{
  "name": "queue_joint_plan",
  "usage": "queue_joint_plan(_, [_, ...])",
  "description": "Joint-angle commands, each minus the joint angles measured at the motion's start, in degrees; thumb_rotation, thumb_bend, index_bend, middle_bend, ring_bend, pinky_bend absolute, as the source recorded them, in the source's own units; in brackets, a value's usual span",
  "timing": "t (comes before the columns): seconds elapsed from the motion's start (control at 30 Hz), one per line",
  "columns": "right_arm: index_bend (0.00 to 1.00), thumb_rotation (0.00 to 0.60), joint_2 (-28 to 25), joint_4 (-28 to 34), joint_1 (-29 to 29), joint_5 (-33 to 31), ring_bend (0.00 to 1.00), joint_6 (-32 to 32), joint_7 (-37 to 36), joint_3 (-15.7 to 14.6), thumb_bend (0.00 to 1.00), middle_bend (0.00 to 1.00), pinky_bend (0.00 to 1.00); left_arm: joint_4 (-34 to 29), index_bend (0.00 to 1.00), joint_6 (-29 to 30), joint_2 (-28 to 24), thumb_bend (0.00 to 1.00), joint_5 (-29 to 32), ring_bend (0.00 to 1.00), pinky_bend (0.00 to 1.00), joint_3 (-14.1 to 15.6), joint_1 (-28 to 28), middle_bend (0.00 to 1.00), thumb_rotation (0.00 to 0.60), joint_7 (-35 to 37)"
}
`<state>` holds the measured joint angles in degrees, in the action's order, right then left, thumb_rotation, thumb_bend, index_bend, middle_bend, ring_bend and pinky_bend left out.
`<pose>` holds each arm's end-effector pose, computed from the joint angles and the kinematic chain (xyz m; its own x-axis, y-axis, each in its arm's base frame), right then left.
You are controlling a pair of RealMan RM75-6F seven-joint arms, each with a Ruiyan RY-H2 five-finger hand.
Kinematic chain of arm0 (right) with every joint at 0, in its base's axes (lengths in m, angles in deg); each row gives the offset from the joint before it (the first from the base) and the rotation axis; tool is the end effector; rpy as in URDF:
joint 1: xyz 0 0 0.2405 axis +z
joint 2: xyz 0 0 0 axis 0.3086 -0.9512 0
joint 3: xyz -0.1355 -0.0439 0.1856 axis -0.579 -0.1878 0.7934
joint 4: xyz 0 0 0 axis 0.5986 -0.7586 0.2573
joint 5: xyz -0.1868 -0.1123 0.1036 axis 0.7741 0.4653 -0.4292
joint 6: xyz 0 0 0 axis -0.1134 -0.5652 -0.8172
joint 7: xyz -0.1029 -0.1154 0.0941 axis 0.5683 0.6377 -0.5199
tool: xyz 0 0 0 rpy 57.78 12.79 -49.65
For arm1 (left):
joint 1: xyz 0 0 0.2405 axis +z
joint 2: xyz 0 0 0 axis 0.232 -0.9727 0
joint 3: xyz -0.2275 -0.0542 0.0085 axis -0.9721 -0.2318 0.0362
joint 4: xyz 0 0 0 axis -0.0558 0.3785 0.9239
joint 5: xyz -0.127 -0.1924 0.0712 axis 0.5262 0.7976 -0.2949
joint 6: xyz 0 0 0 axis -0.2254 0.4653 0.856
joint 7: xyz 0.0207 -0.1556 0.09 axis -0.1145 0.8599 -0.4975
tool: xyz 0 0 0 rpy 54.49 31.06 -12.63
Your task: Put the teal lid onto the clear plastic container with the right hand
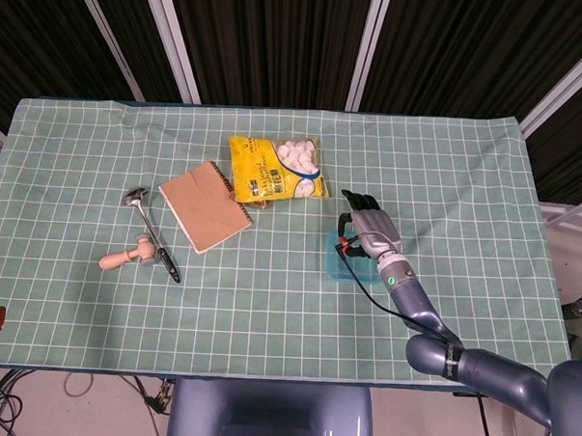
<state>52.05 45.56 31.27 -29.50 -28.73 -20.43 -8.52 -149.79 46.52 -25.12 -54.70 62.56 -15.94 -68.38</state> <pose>-0.1240 -0.4369 -0.0483 0.2824 -0.3319 0.9001 -0.9513 -0.2181 0.2180 -0.3178 0.2021 0.1287 0.5274 0.1044 0.8432 0.7836 0.3240 -0.5302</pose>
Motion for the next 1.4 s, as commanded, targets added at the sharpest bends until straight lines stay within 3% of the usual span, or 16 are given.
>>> queue_joint_plan(0.03, [0.63,0.6,0.74,-1.06,0.62,-0.86,0.0,0.27,0.3,0.25,0.51,0.0,0.0,-0.05,0.06,-0.03,-0.03,0.33,0.05,0.0,0.0,0.01,-0.02,0.0,0.6,0.0])
queue_joint_plan(1.03, [0.63,0.6,5.34,-9.7,1.61,-0.92,0.0,4.02,-2.26,-1.4,0.51,0.0,0.0,-0.38,0.06,-0.23,-0.43,0.33,0.39,0.0,0.0,0.15,-0.13,0.0,0.6,0.3])
queue_joint_plan(1.4, [0.63,0.6,2.46,-6.59,2.7,-4.09,0.0,5.67,2.42,-2.61,0.51,0.0,0.0,-0.42,0.06,-0.28,-0.48,0.33,0.43,0.0,0.0,0.23,-0.2,0.0,0.6,0.24])
